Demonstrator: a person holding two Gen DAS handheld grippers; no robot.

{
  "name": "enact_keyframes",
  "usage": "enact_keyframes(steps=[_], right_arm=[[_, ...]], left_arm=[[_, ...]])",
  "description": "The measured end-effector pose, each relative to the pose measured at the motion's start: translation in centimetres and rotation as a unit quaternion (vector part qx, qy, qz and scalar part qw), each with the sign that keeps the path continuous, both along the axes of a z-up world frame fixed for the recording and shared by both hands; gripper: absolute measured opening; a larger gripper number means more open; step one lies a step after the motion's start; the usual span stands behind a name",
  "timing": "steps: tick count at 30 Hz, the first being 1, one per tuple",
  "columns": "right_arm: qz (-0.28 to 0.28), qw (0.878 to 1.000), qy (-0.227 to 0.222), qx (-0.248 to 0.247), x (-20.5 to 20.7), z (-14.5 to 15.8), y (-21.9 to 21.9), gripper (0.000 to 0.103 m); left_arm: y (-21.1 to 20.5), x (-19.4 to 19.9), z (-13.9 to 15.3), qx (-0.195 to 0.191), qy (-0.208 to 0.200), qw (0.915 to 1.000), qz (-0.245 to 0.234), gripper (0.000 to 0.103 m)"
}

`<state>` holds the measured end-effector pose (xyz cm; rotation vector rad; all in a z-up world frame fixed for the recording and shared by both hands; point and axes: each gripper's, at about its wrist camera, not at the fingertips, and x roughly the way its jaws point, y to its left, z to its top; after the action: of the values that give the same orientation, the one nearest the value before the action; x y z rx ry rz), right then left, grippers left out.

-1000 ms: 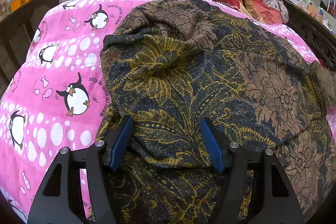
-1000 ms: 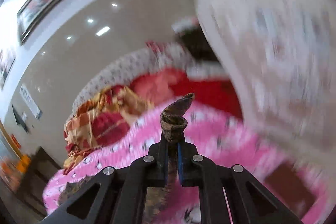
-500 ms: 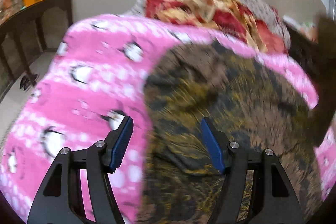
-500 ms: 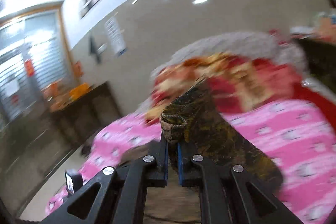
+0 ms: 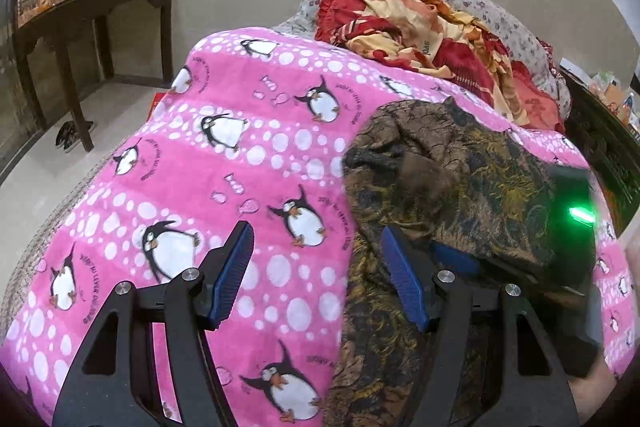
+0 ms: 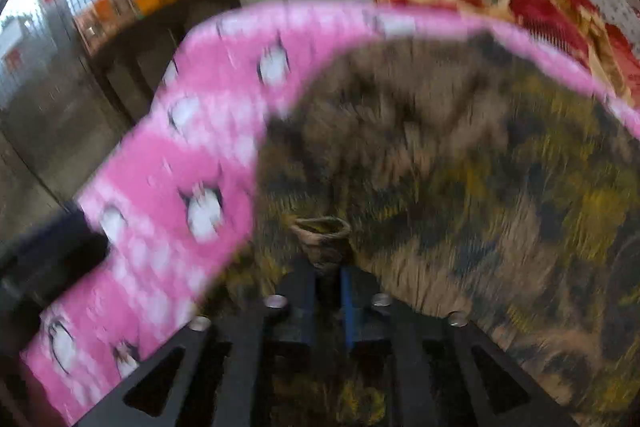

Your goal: Fold small clothes

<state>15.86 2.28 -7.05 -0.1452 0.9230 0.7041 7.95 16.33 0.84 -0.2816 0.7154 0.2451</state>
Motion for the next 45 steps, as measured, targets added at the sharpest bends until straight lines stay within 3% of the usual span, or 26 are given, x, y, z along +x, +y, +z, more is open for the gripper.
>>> enact_keyframes(steps=[1,2,4,6,8,10,12,14,15,17,19,22,25,27,29,31,33,34,38,45], right_arm=[[0.005,1.000,0.009,0.024,-0.5,0.6,-1.4,0.046],[0.008,0.999,0.012,0.048,-1.4,1.4,-3.4,0.051],[0.008,0.998,0.000,0.063,-2.5,2.5,-6.4,0.052],[-0.018,0.998,-0.032,0.043,-3.7,3.5,-10.5,0.052],[-0.060,0.996,-0.062,0.031,-4.0,4.3,-15.0,0.050],[-0.113,0.990,-0.084,0.029,-2.9,5.4,-19.8,0.032],[-0.154,0.983,-0.093,0.033,-1.8,6.7,-22.9,0.029],[-0.194,0.977,-0.091,0.013,0.2,6.6,-26.3,0.029],[-0.210,0.975,-0.070,0.001,1.0,6.0,-27.6,0.029],[-0.225,0.974,0.010,-0.035,3.4,2.7,-30.2,0.027],[-0.213,0.977,0.013,-0.011,3.6,2.0,-31.8,0.023],[-0.215,0.976,-0.021,-0.041,3.6,4.4,-31.5,0.023],[-0.210,0.975,-0.067,-0.004,4.0,8.2,-31.0,0.023],[-0.202,0.975,-0.088,-0.005,4.9,9.5,-29.6,0.023],[-0.197,0.978,-0.073,-0.016,7.4,8.4,-27.9,0.023],[-0.202,0.976,-0.062,-0.061,9.6,5.7,-26.3,0.023],[-0.215,0.974,-0.043,-0.066,10.5,2.6,-26.5,0.025],[-0.217,0.972,-0.065,-0.063,10.0,2.1,-26.7,0.026],[-0.215,0.971,-0.076,-0.069,10.0,1.8,-26.4,0.028],[-0.215,0.971,-0.068,-0.074,10.5,2.1,-26.2,0.029]], left_arm=[[-0.2,0.3,0.1,0.000,-0.002,1.0000,-0.003,0.067],[-0.6,0.8,0.1,-0.001,-0.003,1.0000,-0.007,0.067],[-1.9,2.0,0.1,-0.008,-0.007,0.9996,-0.027,0.067],[-4.0,3.7,0.1,-0.017,-0.013,0.9977,-0.064,0.067],[-5.7,5.2,-0.1,-0.017,-0.019,0.9956,-0.090,0.066],[-7.7,7.2,-0.5,0.001,-0.013,0.9941,-0.108,0.045],[-8.6,9.5,-2.5,0.013,0.035,0.9939,-0.104,0.021],[-8.2,10.6,-5.4,0.023,0.102,0.9915,-0.077,0.018],[-7.7,10.3,-6.6,0.022,0.114,0.9910,-0.067,0.016],[-7.6,8.8,-6.7,0.043,0.093,0.9926,-0.064,0.013],[-8.1,8.2,-6.4,0.061,0.095,0.9916,-0.064,0.012],[-8.3,7.9,-5.0,0.062,0.086,0.9935,-0.042,0.012],[-8.5,8.7,-2.9,0.040,0.044,0.9977,-0.031,0.012],[-9.0,10.7,-2.5,0.029,0.040,0.9978,-0.044,0.012],[-8.7,13.1,-3.5,0.024,0.061,0.9967,-0.047,0.012],[-8.0,15.2,-5.7,0.034,0.094,0.9942,-0.039,0.013],[-7.1,15.1,-7.0,0.017,0.065,0.9966,-0.048,0.013],[-6.6,14.8,-7.2,-0.001,0.053,0.9974,-0.049,0.013],[-5.4,15.0,-7.3,-0.043,0.042,0.9970,-0.048,0.013],[-5.2,14.7,-7.2,-0.039,0.043,0.9969,-0.052,0.013]])
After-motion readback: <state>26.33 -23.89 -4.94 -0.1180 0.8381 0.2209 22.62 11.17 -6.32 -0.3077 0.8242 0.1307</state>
